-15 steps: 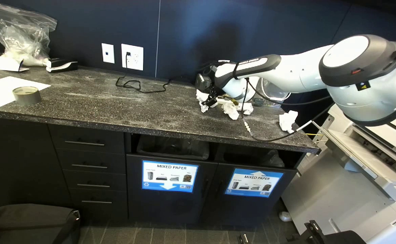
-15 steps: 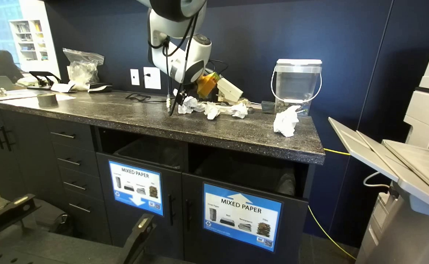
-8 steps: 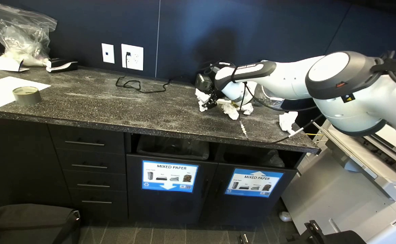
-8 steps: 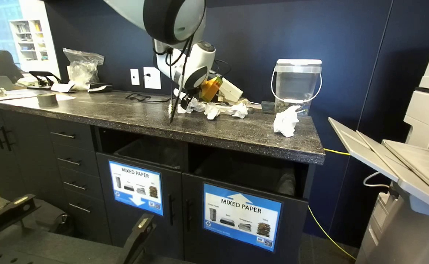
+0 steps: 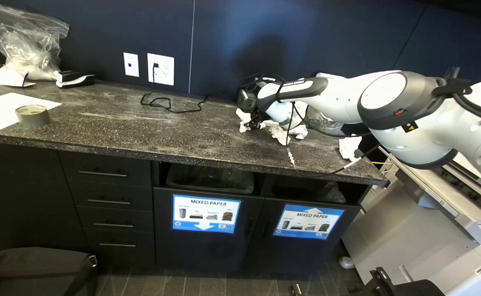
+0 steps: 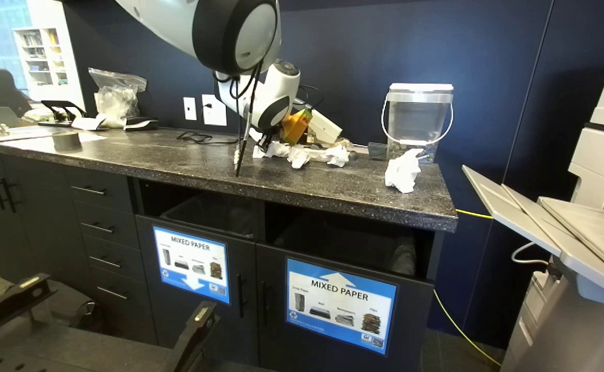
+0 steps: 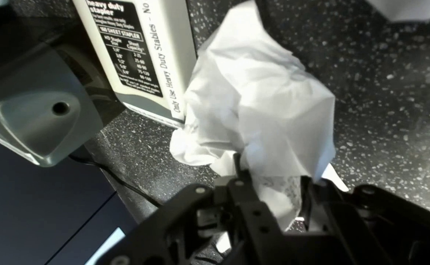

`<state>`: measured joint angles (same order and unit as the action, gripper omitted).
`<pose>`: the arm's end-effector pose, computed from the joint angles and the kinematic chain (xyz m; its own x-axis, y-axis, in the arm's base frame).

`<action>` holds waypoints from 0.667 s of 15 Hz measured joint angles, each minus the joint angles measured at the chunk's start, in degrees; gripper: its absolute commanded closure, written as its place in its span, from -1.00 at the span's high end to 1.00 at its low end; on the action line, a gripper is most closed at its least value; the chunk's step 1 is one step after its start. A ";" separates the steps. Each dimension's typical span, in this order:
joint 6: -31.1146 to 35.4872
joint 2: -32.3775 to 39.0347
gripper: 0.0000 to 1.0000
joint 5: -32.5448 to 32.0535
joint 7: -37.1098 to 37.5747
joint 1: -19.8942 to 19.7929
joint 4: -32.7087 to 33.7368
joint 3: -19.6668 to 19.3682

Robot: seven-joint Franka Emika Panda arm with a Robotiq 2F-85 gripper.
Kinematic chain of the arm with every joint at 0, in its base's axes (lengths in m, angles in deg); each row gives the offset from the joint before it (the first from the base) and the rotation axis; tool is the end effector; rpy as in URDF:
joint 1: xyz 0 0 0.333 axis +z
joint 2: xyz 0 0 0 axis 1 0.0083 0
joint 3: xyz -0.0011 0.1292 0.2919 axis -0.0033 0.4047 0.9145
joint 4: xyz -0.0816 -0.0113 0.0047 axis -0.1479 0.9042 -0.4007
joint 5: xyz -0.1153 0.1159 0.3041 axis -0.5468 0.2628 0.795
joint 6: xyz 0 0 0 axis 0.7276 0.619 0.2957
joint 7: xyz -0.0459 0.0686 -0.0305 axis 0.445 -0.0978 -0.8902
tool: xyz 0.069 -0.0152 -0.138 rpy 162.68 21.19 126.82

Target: Put the tissues in the rubbish bin.

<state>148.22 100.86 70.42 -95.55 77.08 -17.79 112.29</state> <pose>0.8150 0.0317 0.1533 -0.0447 0.9097 0.4129 0.7999 -0.2151 0.5603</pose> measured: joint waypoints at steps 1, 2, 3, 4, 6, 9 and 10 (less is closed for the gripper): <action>-0.25 -0.01 -0.95 0.17 0.20 0.57 0.39 -0.96; -0.68 -0.05 -0.98 0.37 0.64 1.26 0.79 -2.23; -1.22 -0.18 -0.93 0.46 1.74 2.06 1.14 -3.68; -2.02 -0.61 -0.96 0.47 3.38 2.94 1.34 -5.30; -4.60 -2.04 -0.92 0.35 8.00 4.88 1.29 -9.03; -11.54 -5.03 -0.92 -0.09 14.34 7.47 0.66 -13.24; -13.92 -6.23 -0.92 -0.58 16.25 8.28 0.06 -14.36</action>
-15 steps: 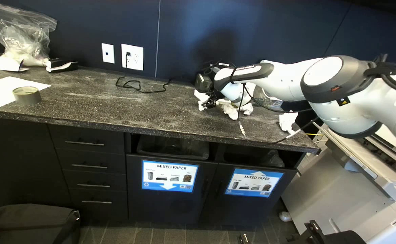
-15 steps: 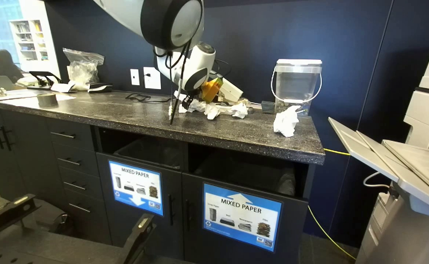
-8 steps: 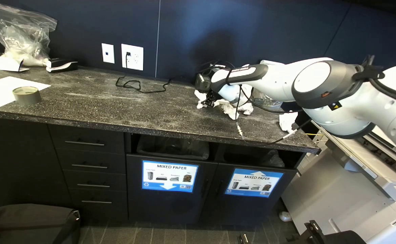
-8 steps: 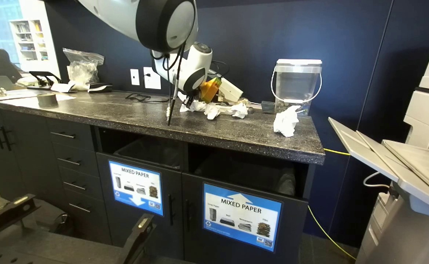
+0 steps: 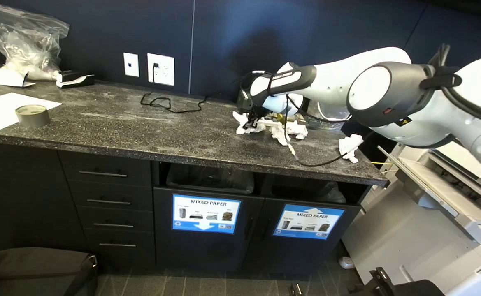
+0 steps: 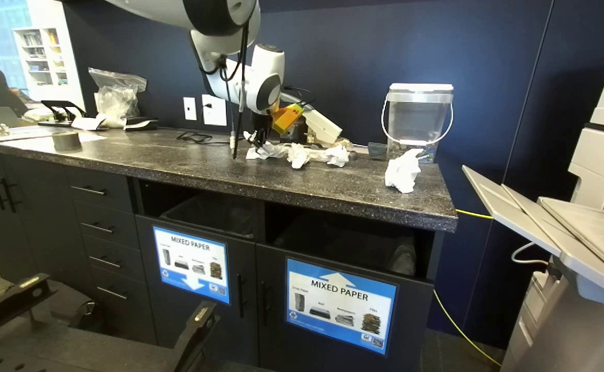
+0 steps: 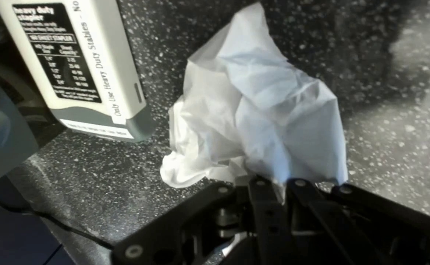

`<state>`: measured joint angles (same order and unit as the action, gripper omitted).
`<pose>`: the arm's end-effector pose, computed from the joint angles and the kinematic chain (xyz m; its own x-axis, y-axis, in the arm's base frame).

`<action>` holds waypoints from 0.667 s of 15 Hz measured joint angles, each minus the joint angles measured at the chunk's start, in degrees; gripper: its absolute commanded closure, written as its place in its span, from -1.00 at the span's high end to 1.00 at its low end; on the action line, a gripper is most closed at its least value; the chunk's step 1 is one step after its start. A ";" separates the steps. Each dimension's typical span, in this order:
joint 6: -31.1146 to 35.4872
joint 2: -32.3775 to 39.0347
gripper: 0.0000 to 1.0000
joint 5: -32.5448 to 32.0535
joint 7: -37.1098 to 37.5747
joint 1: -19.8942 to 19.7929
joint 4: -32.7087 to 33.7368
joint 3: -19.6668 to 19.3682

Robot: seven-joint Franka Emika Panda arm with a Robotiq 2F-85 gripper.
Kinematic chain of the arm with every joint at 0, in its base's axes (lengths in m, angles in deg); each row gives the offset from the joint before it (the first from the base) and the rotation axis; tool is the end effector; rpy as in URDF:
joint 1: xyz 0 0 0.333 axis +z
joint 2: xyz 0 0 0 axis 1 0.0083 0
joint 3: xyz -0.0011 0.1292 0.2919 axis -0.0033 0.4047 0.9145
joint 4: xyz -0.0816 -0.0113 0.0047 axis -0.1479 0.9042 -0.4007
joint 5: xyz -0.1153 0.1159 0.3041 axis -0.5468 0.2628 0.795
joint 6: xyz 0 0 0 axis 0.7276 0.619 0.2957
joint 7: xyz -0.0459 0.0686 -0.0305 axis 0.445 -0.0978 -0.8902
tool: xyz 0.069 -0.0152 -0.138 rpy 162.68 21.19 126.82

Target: Put the tissues in the rubbish bin.

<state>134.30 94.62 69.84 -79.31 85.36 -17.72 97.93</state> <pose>0.8030 0.0622 0.1659 0.0951 0.9477 0.3046 0.8994 -0.2130 0.3818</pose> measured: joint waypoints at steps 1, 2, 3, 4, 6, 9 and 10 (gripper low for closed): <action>-2.19 -1.31 -0.92 -0.48 1.91 0.81 -0.83 -1.06; -4.32 -2.70 -0.92 -0.62 3.59 1.70 -1.79 -2.18; -6.08 -4.17 -0.92 -0.78 5.46 2.70 -2.97 -3.44; -7.29 -5.71 -0.92 -1.04 7.51 3.67 -4.45 -4.60; -8.68 -9.10 -0.93 -1.52 11.92 5.45 -8.33 -6.54; -9.86 -14.65 -0.92 -3.66 20.69 7.93 -15.51 -9.66; -10.34 -16.63 -0.92 -4.80 24.23 8.83 -18.12 -10.81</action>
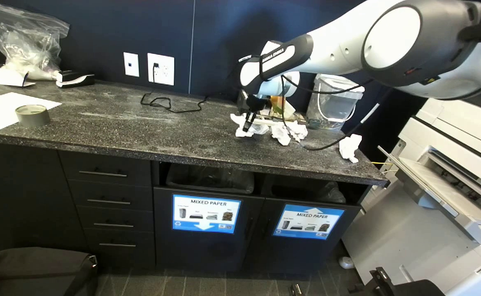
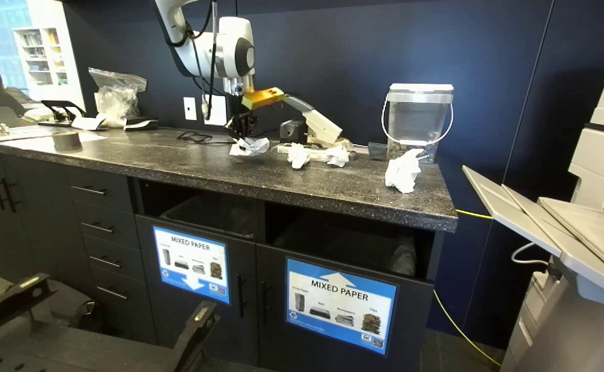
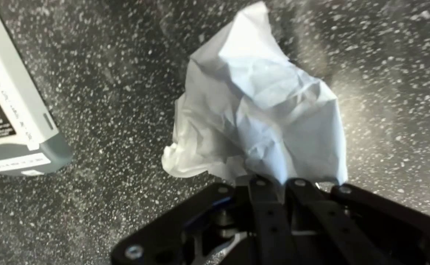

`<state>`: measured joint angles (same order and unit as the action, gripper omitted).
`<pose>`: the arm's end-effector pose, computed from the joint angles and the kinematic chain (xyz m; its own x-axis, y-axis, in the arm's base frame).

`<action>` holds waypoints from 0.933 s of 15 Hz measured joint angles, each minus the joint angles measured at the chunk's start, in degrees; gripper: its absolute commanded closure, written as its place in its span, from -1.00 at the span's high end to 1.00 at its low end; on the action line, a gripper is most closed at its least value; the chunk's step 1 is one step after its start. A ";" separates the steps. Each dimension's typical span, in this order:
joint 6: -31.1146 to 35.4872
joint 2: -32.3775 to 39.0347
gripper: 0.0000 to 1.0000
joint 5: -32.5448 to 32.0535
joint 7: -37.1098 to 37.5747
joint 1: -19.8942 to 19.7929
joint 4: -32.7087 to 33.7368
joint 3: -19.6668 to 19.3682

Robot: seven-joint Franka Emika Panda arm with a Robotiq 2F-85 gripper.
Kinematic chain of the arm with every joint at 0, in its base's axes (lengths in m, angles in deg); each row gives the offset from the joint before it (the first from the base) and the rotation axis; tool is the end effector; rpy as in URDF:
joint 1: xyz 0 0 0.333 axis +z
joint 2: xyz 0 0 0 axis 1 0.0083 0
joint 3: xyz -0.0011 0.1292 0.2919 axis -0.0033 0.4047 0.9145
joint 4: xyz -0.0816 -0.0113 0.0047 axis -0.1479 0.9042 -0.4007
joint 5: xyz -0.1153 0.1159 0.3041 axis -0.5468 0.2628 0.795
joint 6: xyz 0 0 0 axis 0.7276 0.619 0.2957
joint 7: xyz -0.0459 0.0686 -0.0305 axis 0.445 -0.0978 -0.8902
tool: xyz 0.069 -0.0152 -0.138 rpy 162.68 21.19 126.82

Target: Put the tissues in the rubbish bin.

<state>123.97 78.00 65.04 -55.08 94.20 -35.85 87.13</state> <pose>0.7459 0.1063 0.2083 0.3485 0.9302 0.1156 0.9096 -0.3653 0.1977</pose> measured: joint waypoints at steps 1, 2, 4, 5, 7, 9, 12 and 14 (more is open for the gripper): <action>-0.49 -1.94 -0.92 -1.15 3.45 0.85 -2.69 -0.95; -1.08 -3.83 -0.93 -2.32 6.79 1.61 -5.38 -1.70; -2.31 -7.60 -0.92 -4.60 13.62 2.88 -10.87 -2.72; -2.68 -9.44 -0.93 -5.41 17.02 3.24 -13.72 -2.94; -2.92 -13.07 -0.93 -6.16 23.18 3.30 -19.51 -3.04; -2.85 -16.81 -0.93 -6.27 28.23 2.58 -25.40 -3.10; -1.70 -22.29 -0.93 -6.27 33.63 0.04 -34.25 -3.27; 0.12 -25.76 -0.93 -6.25 35.90 -2.27 -40.51 -3.60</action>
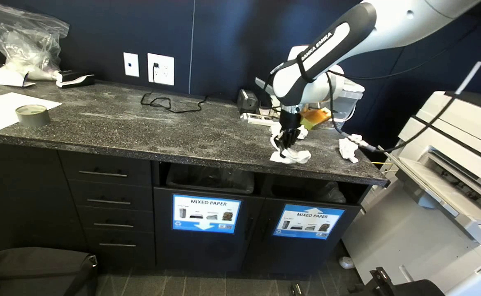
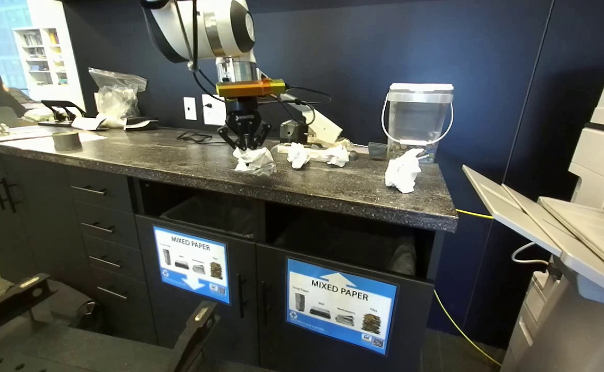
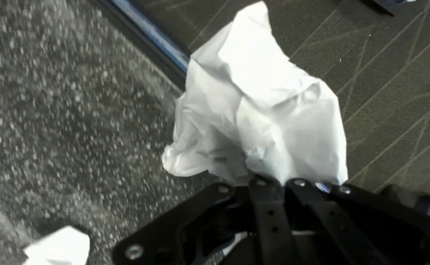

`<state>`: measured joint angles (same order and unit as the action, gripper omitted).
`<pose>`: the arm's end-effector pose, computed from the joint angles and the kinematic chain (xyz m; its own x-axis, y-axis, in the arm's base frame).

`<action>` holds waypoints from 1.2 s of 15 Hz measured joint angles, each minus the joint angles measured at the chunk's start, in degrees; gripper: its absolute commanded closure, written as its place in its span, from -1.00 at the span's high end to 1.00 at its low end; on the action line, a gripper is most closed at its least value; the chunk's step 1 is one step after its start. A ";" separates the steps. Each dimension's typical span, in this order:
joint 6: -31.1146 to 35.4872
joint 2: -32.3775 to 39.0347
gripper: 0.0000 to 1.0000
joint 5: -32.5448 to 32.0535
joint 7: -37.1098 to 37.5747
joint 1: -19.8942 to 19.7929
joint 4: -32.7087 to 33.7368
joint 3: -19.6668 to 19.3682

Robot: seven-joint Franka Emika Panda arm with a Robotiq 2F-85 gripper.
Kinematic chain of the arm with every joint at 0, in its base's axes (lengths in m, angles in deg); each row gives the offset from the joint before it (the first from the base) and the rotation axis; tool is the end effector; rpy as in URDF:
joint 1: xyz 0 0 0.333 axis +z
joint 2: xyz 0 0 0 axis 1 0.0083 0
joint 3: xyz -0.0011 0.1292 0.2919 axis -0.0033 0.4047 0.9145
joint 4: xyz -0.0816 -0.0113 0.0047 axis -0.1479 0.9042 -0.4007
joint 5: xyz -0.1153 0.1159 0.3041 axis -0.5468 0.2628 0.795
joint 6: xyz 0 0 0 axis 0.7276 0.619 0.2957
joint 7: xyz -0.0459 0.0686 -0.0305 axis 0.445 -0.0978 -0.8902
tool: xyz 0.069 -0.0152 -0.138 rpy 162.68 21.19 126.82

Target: Put the tissues in the rubbish bin.

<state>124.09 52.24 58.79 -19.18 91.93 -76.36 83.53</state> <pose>0.5930 0.0322 0.2234 0.8230 0.5624 -0.0798 0.5680 -0.8169 0.1002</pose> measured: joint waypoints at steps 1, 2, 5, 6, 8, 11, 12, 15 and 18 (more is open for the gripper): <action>1.17 -1.50 -0.93 0.03 0.87 -1.17 -3.17 -0.24; 2.65 -2.78 -0.94 0.10 1.64 -2.34 -6.38 -0.53; 7.99 -4.85 -0.94 0.46 3.70 -5.27 -14.52 -1.46; 10.33 -5.00 -0.93 0.64 4.50 -5.98 -16.74 -1.85; 15.67 -4.93 -0.93 1.43 6.22 -7.16 -20.61 -2.44; 24.23 -4.20 -0.94 3.11 8.66 -8.50 -25.01 -2.83; 27.23 -3.65 -0.93 3.62 9.55 -8.70 -26.06 -3.00; 36.34 -0.38 -0.93 3.81 12.80 -8.67 -27.60 -4.04; 45.54 4.98 -0.93 4.33 16.02 -7.76 -27.30 -5.63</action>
<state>169.63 57.22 63.11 -3.16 84.16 -103.66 77.89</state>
